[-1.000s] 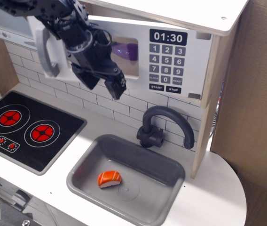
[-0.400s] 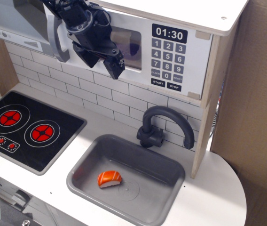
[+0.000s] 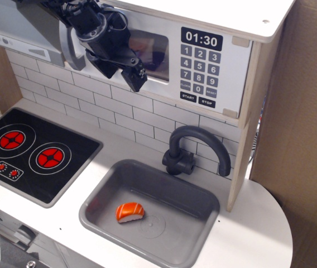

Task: Close microwave

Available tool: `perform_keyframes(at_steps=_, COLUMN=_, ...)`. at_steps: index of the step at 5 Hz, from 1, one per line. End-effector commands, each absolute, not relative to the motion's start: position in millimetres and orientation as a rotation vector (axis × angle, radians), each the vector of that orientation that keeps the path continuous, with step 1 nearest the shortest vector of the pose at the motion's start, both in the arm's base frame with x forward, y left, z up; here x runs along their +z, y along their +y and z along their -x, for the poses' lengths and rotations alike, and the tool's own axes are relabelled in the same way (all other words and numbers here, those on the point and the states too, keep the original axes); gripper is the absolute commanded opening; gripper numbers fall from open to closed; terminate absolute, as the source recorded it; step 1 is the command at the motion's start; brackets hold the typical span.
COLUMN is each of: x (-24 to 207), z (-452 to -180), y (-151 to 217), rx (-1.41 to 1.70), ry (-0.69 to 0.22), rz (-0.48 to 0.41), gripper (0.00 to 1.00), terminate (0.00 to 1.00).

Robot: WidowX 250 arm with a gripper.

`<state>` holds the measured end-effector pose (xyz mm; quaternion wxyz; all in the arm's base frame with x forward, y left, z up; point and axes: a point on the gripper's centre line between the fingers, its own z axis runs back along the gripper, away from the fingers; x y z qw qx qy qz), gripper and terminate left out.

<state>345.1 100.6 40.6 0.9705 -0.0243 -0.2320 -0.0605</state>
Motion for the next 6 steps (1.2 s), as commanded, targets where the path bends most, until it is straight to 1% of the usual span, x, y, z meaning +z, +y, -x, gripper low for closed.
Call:
perform_keyframes(at_steps=1, x=60.4, z=-359.8, y=105.0, rx=-0.112, ry=-0.575, rz=0.01, gripper=1.0, terminate=0.0)
perform_keyframes(at_steps=2, x=59.8, z=-363.6, y=105.6, rx=-0.108, ry=-0.601, rz=0.008, gripper=1.0, terminate=0.0)
perform_keyframes(at_steps=3, x=60.9, z=-353.7, y=97.4, rx=-0.102, ry=-0.601, rz=0.045, gripper=1.0, terminate=0.0)
perform_keyframes(at_steps=5, x=60.9, z=-353.7, y=97.4, rx=-0.102, ry=-0.601, rz=0.045, gripper=1.0, terminate=0.0)
perform_keyframes(at_steps=6, x=60.9, z=-353.7, y=97.4, rx=-0.102, ry=-0.601, rz=0.045, gripper=1.0, terminate=1.0)
